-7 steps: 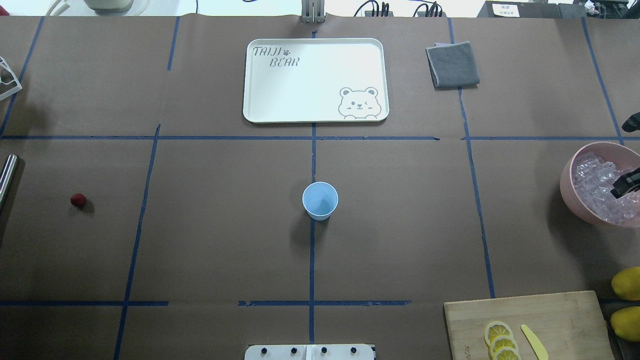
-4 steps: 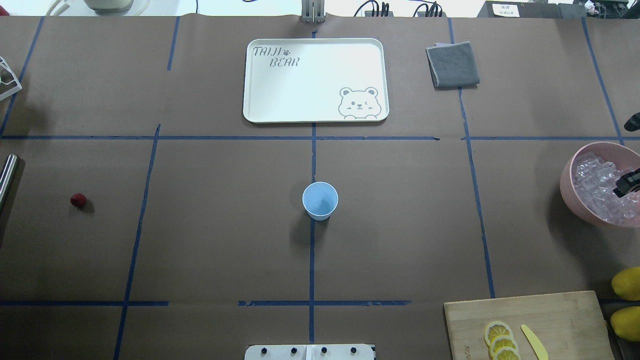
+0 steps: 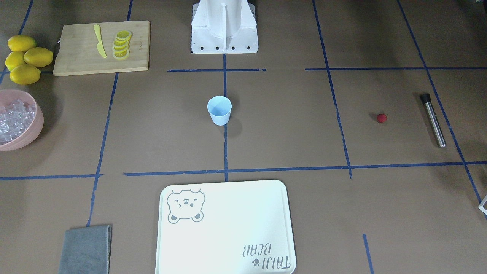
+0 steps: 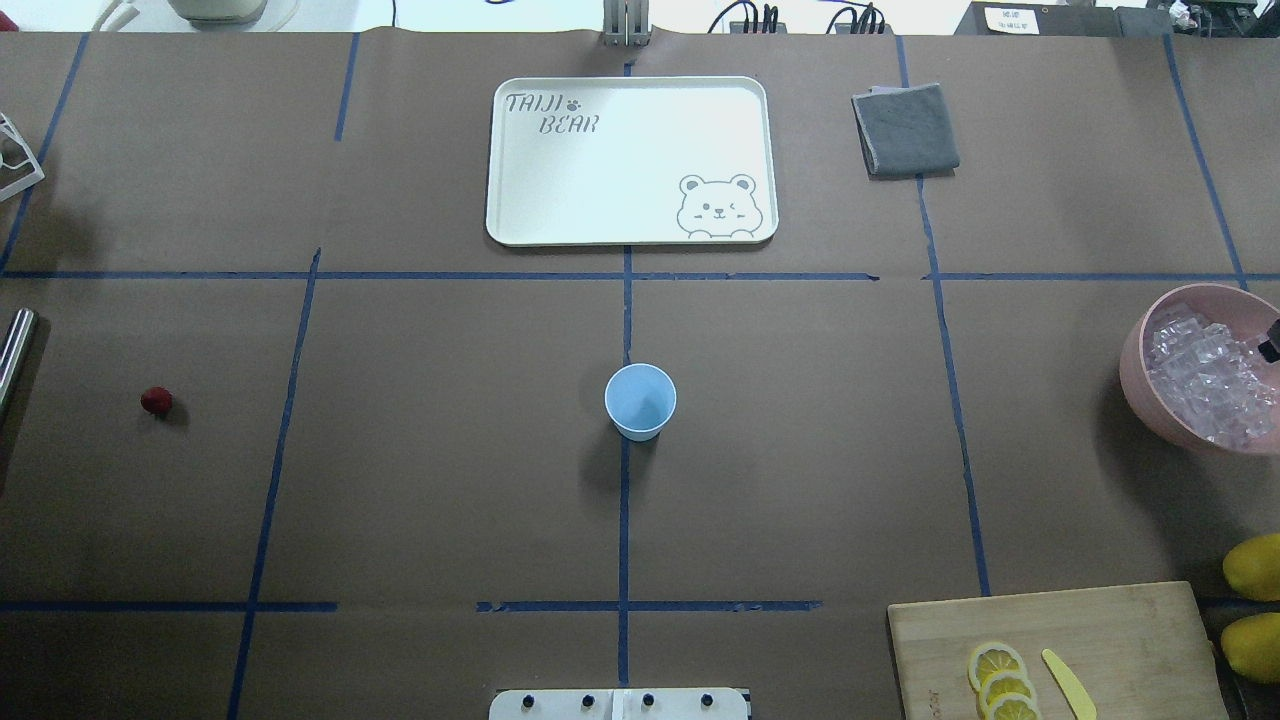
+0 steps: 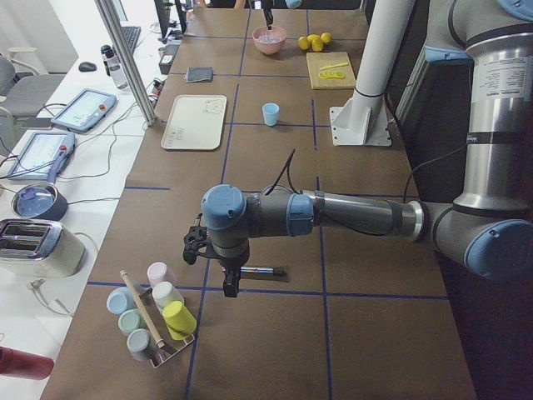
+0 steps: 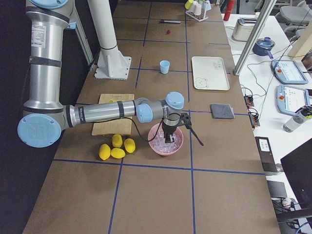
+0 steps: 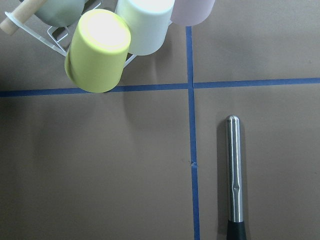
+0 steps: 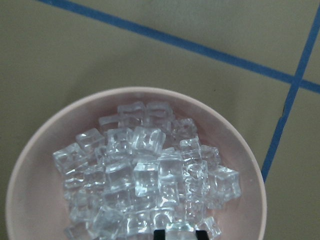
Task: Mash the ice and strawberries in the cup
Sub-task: 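Close the right gripper on an ice cube and lift it, then carry the ice cube with the right gripper over the light-blue cup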
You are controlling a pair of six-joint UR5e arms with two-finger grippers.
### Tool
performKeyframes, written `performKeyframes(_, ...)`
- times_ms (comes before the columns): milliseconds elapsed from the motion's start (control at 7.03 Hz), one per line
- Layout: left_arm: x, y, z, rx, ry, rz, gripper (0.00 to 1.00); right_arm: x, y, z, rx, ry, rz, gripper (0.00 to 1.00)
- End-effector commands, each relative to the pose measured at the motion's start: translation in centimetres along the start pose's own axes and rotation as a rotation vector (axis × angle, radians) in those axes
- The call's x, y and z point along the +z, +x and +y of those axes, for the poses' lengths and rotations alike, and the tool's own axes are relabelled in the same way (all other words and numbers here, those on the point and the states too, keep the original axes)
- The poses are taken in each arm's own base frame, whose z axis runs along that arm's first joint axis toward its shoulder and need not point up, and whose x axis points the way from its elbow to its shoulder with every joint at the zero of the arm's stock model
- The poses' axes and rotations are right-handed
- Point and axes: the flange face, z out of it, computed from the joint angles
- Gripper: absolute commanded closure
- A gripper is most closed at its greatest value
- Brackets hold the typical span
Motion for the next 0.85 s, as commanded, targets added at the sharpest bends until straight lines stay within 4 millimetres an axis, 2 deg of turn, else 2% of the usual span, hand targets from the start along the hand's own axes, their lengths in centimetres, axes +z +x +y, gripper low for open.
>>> performKeyframes(0,-0.1,0.1,0.0,0.001,0.001,0.000,0.00,-9.3,-4.5,0.8,0.028,0.052,0.004,1.00)
performKeyframes(142,-0.1,0.0,-0.1,0.001,0.001,0.000,0.00,-11.4,-6.7,-1.2,0.017,0.074,-0.032,1.00)
performKeyframes(285,-0.1,0.0,-0.1,0.001,0.001,0.000,0.00,-13.2,-10.1,-4.3,-0.001,0.103,-0.083,1.00)
performKeyframes(427,-0.1,0.1,-0.2,0.003,0.003,0.000,0.00,-13.9,-16.2,-7.3,0.022,0.107,-0.123,1.00)
performKeyframes(711,-0.3,0.3,-0.4,-0.008,0.011,-0.001,0.00,-13.2,-28.3,-11.5,0.087,0.072,-0.193,1.00)
